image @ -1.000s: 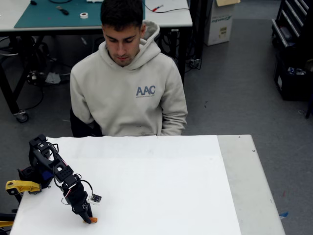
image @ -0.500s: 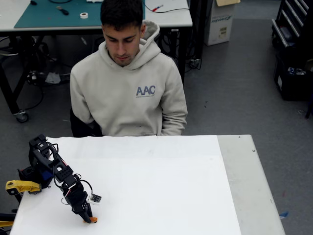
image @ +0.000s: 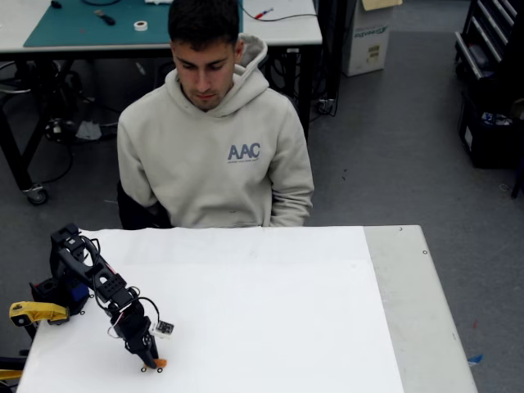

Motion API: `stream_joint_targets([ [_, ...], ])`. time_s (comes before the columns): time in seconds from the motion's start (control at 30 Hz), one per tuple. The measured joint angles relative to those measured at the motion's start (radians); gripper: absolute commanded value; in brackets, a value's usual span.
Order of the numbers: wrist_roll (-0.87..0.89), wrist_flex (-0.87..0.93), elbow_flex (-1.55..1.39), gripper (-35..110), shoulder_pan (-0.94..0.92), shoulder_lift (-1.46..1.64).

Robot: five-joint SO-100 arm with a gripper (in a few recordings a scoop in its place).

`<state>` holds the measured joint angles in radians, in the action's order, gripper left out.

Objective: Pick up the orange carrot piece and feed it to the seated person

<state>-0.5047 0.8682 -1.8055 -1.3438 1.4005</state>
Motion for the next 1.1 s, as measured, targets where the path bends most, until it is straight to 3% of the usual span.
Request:
stream_joint_targets([
  [0.5,0.216,0.449,0.193,-2,0.314,0.011],
  [1.1,0.529,0.488,0.442,-2,0.52,0.009],
])
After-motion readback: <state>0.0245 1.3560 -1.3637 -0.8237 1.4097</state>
